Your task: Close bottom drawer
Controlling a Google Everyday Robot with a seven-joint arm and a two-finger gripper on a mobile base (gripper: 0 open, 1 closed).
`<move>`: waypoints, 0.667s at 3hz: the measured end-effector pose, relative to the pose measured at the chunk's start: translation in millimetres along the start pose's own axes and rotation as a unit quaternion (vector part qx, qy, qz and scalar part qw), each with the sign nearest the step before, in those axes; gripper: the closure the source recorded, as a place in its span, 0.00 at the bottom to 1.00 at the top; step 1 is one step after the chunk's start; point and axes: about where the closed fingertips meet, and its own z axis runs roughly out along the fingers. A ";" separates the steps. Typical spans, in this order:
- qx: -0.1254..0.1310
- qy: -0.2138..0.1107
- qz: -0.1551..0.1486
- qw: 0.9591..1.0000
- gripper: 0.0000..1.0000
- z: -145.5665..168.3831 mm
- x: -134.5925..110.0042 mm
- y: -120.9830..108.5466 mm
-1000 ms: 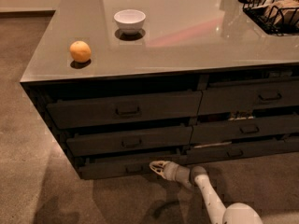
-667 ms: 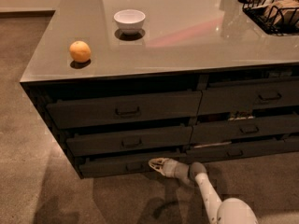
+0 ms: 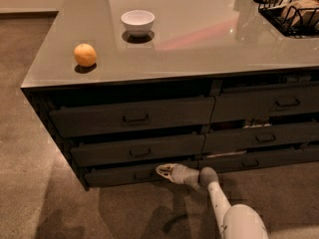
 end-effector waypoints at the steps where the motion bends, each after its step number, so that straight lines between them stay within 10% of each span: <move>1: 0.000 0.000 0.000 1.000 1.00 0.0 0.0 0.0; 2: 0.000 0.000 0.000 1.000 1.00 0.0 0.0 0.0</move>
Offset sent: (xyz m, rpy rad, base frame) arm -0.0061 0.0162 -0.0006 -0.0313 -0.0079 0.0870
